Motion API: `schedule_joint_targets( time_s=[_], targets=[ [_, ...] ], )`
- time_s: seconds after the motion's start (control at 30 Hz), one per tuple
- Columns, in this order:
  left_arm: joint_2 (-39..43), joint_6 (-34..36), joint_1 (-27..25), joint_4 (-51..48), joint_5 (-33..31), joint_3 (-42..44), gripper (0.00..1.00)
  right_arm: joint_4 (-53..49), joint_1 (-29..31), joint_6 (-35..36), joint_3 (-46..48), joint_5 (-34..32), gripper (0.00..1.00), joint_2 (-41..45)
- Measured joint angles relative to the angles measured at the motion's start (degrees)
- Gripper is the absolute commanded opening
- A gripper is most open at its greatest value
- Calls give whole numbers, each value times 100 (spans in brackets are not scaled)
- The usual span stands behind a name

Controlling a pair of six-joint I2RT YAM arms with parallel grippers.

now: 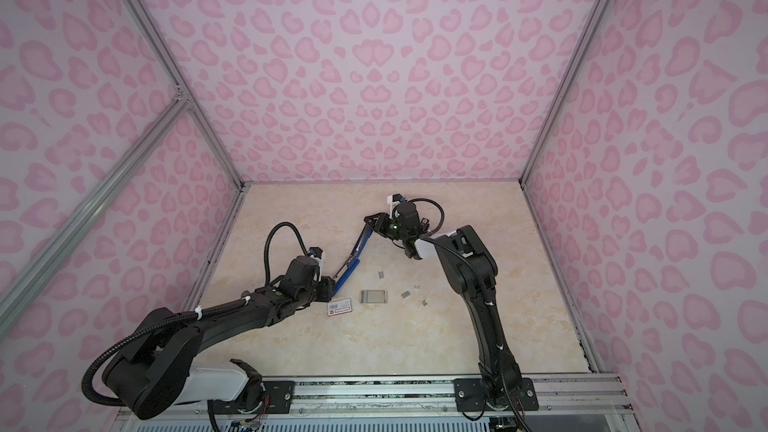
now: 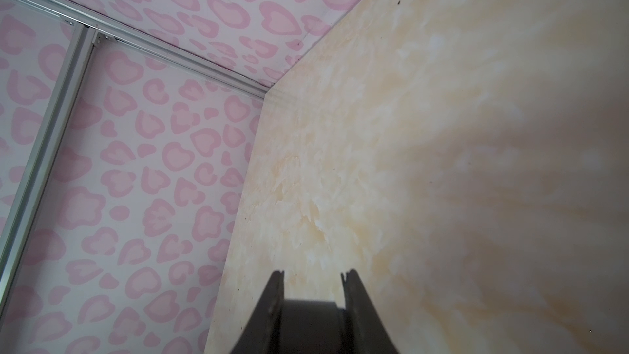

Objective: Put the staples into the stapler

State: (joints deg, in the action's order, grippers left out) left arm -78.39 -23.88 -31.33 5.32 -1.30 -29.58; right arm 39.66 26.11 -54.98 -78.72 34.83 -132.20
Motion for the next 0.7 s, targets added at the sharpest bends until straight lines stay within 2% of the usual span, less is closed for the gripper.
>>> schedule_joint_targets(
  time_s=[0.43,0.5,0.7],
  targets=[
    [-39,0,9,243,-17,129,27,-13,2,35,-68,13,24,-24],
    [-55,26,9,245,2,125,17,-13,2,37,-68,11,24,-24],
    [-50,409,-55,269,525,120,7,26,9,101,-74,11,24,-24]
  ],
)
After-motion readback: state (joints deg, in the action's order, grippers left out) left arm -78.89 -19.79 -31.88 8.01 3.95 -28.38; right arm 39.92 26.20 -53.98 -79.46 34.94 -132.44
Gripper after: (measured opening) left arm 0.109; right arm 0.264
